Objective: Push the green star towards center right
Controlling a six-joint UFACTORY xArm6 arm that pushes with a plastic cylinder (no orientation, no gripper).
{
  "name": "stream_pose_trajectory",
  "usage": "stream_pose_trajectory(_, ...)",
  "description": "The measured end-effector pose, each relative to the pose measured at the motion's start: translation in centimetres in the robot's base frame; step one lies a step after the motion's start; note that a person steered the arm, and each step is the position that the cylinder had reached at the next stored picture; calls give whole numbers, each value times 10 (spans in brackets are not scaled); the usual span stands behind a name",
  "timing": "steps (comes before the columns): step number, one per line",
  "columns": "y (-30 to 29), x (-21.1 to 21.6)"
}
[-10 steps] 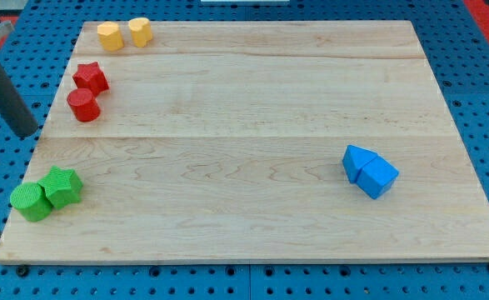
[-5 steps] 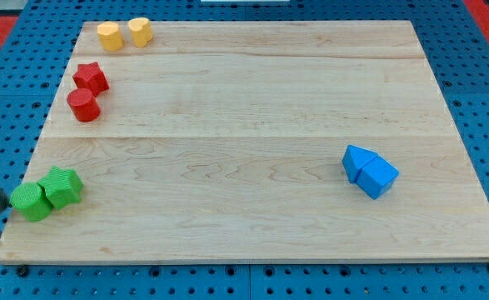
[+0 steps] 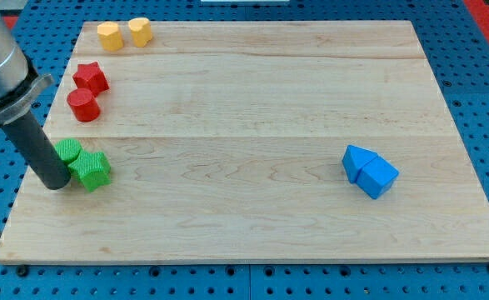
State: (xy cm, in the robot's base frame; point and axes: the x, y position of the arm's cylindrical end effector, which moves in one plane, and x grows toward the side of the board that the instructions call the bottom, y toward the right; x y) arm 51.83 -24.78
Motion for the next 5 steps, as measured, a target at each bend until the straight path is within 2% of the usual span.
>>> stream_pose_trajectory(1, -22, -5)
stream_pose_trajectory(2, 5, -13)
stream_pose_trajectory(5, 226, -13)
